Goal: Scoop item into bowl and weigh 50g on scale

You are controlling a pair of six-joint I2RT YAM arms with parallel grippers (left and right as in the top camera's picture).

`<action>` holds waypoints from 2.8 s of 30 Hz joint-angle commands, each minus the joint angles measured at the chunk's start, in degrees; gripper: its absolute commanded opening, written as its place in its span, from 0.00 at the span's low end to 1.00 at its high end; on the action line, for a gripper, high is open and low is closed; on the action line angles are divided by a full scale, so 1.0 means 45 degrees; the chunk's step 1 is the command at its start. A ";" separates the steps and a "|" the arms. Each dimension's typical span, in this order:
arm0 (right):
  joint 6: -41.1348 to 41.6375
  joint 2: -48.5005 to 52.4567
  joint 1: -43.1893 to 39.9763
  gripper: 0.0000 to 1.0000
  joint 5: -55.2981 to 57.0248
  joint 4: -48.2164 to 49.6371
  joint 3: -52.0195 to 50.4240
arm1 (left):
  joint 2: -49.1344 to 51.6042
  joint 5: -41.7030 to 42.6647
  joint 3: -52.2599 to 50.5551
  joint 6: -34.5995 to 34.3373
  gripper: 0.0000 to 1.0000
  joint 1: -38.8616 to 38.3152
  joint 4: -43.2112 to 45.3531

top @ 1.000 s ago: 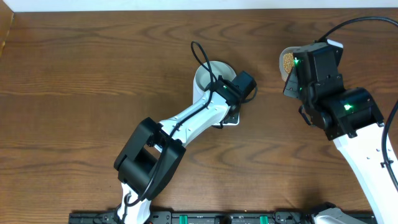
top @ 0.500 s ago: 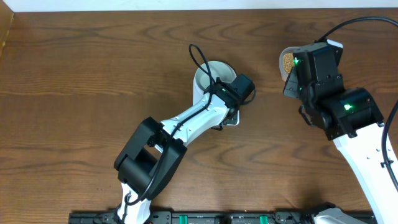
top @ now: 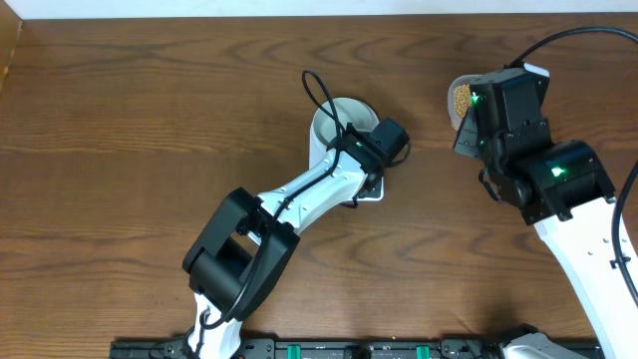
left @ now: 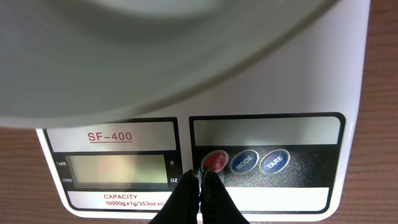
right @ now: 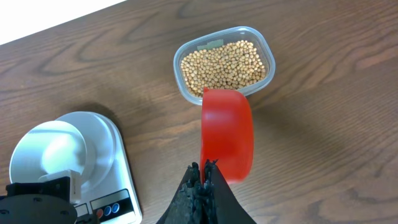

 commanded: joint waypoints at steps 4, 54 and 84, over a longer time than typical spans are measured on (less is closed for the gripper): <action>-0.0117 0.0010 -0.0136 0.01 -0.0175 0.0121 0.0223 | 0.0097 -0.0345 0.0058 0.0228 0.07 -0.0019 -0.0180; -0.0126 0.0010 -0.0136 0.01 -0.0214 0.0330 0.0223 | 0.0243 -0.0107 0.0491 0.1039 0.07 -0.0019 0.0102; -0.0126 0.0010 -0.0136 0.01 -0.0214 0.0325 0.0219 | 0.0510 -0.0102 0.0491 0.1039 0.08 -0.0019 0.0189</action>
